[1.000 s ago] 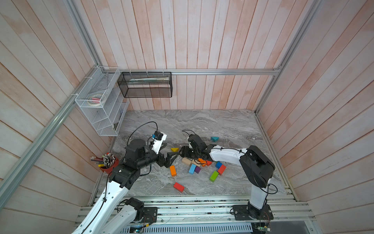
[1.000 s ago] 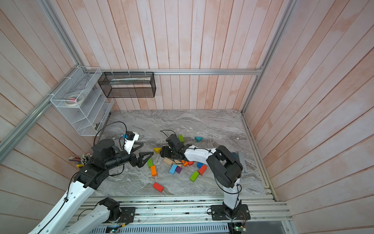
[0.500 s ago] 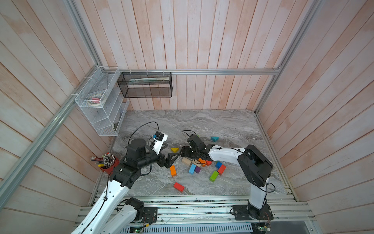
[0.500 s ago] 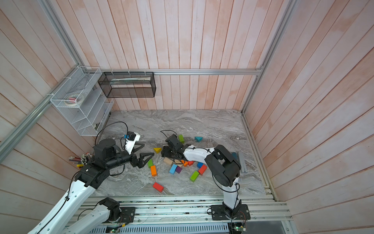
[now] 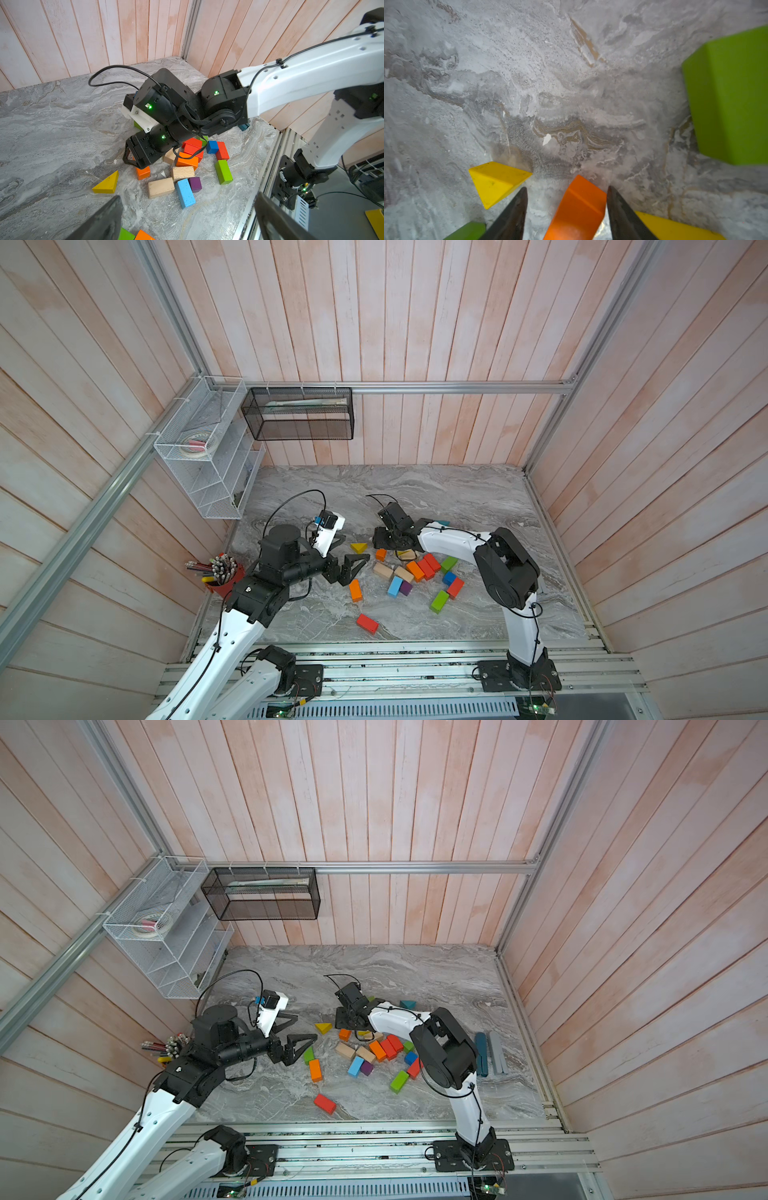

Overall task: Assemble a heart with building blocks
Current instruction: Pick up the building block from the center of the board.

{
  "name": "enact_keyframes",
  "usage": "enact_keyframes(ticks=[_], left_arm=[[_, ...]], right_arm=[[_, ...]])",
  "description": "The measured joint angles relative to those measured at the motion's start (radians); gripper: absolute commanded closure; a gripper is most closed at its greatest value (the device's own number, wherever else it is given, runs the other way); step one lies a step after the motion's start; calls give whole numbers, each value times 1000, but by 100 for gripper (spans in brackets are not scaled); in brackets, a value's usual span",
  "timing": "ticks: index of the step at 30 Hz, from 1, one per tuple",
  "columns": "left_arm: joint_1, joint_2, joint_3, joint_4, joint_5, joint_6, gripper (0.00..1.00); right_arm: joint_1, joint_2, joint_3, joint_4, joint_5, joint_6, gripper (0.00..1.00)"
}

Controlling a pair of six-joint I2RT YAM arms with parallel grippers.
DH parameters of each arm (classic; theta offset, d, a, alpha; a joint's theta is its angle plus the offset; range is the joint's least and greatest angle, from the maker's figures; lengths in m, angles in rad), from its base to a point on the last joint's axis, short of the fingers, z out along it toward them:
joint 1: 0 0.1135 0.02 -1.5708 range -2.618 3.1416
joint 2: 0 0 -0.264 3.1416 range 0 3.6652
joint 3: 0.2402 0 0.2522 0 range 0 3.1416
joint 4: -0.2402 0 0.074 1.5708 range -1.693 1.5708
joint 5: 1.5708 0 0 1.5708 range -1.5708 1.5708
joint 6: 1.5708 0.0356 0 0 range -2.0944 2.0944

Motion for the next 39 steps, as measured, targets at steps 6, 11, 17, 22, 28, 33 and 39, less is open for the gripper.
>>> enact_keyframes(ticks=[6,11,17,22,28,33,39], left_arm=[[0,0,0,0,0,0,0],[0,0,0,0,0,0,0],[0,0,0,0,0,0,0],[0,0,0,0,1,0,0],[0,0,0,0,2,0,0],[0,-3,0,0,-3,0,0],[0,-52,-1,0,-62,0,0]], right_arm=[[13,5,12,-48,16,-31,47],[34,30,47,-69,23,-57,47],[52,46,64,-108,60,-82,53],[57,46,66,-132,107,-105,58],[63,46,66,-141,140,-148,69],[84,36,51,-118,165,-224,72],[111,-35,-13,-70,175,-328,74]])
